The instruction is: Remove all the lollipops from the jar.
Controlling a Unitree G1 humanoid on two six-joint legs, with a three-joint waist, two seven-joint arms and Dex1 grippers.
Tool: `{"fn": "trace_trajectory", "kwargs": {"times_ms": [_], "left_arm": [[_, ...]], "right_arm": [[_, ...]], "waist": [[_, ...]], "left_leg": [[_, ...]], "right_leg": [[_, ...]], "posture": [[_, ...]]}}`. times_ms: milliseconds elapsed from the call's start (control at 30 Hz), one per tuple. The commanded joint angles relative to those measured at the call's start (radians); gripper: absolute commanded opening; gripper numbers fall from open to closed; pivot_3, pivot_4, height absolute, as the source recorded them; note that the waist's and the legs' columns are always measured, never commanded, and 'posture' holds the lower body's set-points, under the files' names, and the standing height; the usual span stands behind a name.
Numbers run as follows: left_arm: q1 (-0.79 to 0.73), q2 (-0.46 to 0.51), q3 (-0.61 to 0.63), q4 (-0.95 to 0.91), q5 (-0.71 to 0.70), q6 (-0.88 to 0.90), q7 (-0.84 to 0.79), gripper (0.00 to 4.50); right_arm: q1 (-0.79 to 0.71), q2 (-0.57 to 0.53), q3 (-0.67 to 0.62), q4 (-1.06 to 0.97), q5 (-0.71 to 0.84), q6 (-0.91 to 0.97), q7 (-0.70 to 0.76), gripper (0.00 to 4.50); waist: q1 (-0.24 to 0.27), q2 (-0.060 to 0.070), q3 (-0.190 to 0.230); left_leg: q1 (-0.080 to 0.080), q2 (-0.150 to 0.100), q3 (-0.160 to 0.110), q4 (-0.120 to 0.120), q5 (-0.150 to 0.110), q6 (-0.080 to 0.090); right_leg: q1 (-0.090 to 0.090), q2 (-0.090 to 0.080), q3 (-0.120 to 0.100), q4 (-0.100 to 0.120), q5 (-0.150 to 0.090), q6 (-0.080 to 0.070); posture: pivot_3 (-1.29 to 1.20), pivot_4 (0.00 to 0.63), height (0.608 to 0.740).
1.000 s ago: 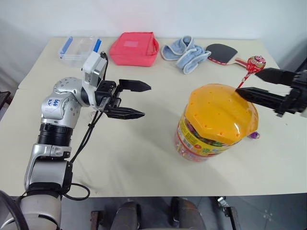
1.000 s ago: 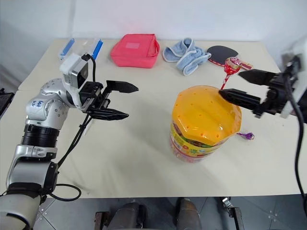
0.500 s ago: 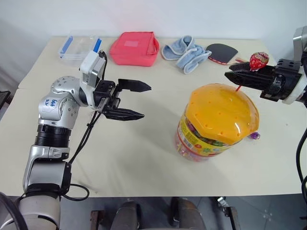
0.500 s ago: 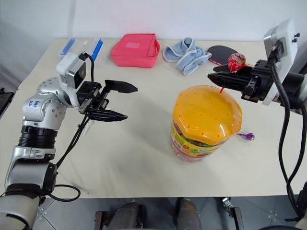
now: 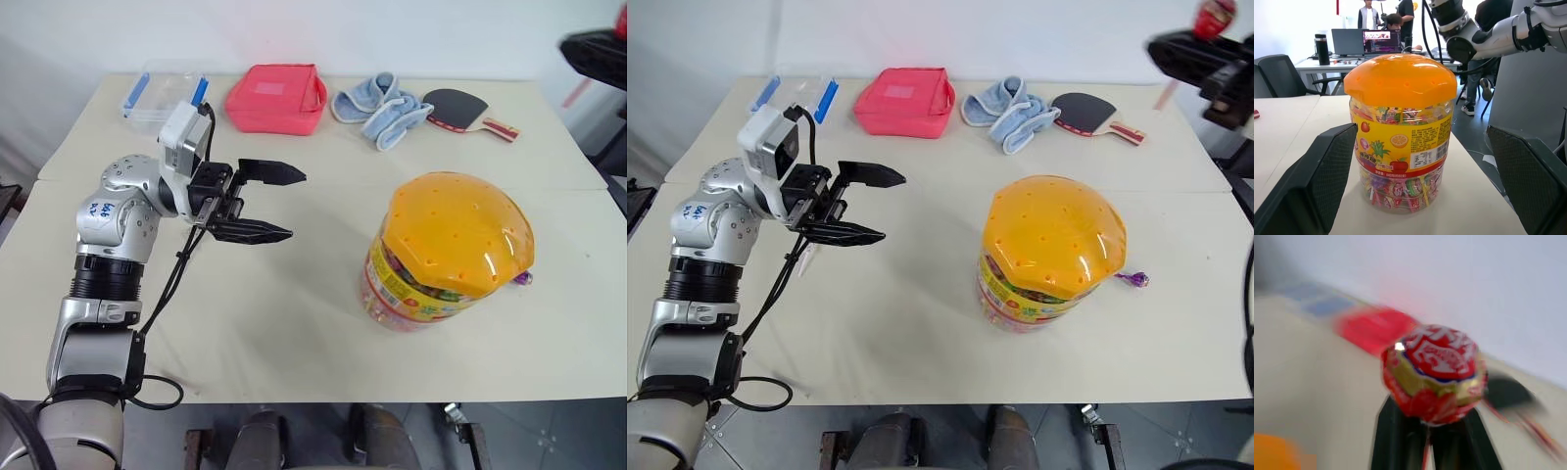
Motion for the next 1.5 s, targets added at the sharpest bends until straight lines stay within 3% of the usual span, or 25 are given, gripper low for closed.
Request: {"fn": "trace_trajectory", "kwargs": {"times_ms": [33,133,300,567,667,833,933,1033,1167,1267,1500], "left_arm": [[-0.008,0.009,0.004,-0.008,0.012,-0.017,-0.065,4.5],[-0.003,0.001,0.012,0.018,0.023,-0.023,-0.047,4.5],[0.039,0.028,0.011,-0.008,0.044,0.015,-0.013,4.5],[0.113,0.047,0.051,-0.106,0.05,0.062,0.094,4.5],[0.125,0.044,0.07,-0.129,0.03,0.08,0.103,4.5],[0.118,0.026,0.108,-0.15,-0.002,0.109,0.133,4.5],[0.106,0.017,0.129,-0.156,-0.029,0.146,0.161,4.5],[0.101,0.02,0.142,-0.153,-0.037,0.161,0.176,4.5],[0.103,0.021,0.147,-0.132,-0.042,0.169,0.162,4.5],[0.103,0.026,0.136,-0.099,-0.03,0.167,0.136,4.5],[0.112,0.06,0.129,-0.001,0.015,0.13,0.089,4.5]], "right_arm": [[0.117,-0.041,0.022,0.13,-0.153,-0.08,-0.008,0.04],[0.271,-0.023,0.034,0.284,-0.251,-0.124,-0.015,0.04],[0.397,0.042,0.052,0.426,-0.323,-0.207,0.022,0.04],[0.432,0.119,0.022,0.492,-0.349,-0.264,0.035,0.04],[0.437,0.123,0.034,0.509,-0.366,-0.275,0.046,0.78],[0.473,0.116,0.004,0.473,-0.351,-0.256,0.072,2.44],[0.515,0.114,-0.048,0.411,-0.327,-0.235,0.079,3.4],[0.623,0.118,-0.185,0.229,-0.273,-0.192,0.093,4.4],[0.784,0.202,-0.44,-0.153,-0.151,-0.16,0.135,4.45],[0.874,0.307,-0.546,-0.42,-0.079,-0.239,0.172,4.45],[1.097,0.4,-0.509,-0.61,-0.051,-0.385,0.356,4.45]], "waist": [[-0.002,0.0,0.0],[0.001,0.0,0.0],[-0.007,0.004,0.0],[-0.025,0.005,0.001],[-0.024,0.005,0.001],[-0.019,0.005,0.001],[-0.02,0.006,0.0],[-0.018,0.006,0.0],[-0.012,0.007,0.0],[-0.008,0.007,0.0],[0.007,0.006,0.0]], "left_leg": [[0.0,0.0,0.0,0.0,0.0,0.0],[0.0,0.001,0.0,-0.001,0.0,0.0],[0.0,0.0,0.001,-0.001,0.0,0.0],[0.002,0.001,0.001,-0.001,0.0,-0.001],[0.002,0.001,0.001,-0.001,0.0,-0.001],[0.002,0.001,0.001,0.0,0.0,-0.001],[0.002,0.001,0.001,0.0,0.0,-0.001],[0.002,0.001,0.001,0.0,0.0,-0.001],[0.003,0.001,0.001,-0.001,0.0,-0.001],[0.004,0.001,0.001,-0.001,0.0,-0.001],[0.004,0.0,0.0,0.0,0.0,-0.001]], "right_leg": [[0.0,0.0,0.0,0.0,0.0,0.0],[0.0,0.0,-0.001,0.0,0.0,0.0],[-0.001,0.0,0.0,0.0,0.0,0.0],[0.0,0.0,0.001,0.002,0.0,0.0],[0.0,0.0,0.001,0.002,0.0,0.0],[0.0,0.0,0.001,0.002,0.0,0.0],[0.0,0.0,0.001,0.001,0.0,0.0],[0.0,0.0,0.001,0.002,0.0,0.0],[0.0,0.0,0.001,0.002,0.0,0.0],[0.001,0.001,0.002,0.002,0.0,0.0],[0.003,0.001,0.002,0.001,0.001,0.001]], "posture": [[0.0,0.15,0.74],[0.0,0.15,0.74],[0.0,0.15,0.74],[0.0,0.15,0.74],[0.0,0.15,0.74],[0.0,0.15,0.74],[0.0,0.15,0.74],[0.0,0.15,0.74],[0.0,0.15,0.74],[0.0,0.15,0.74],[0.0,0.15,0.74]]}}
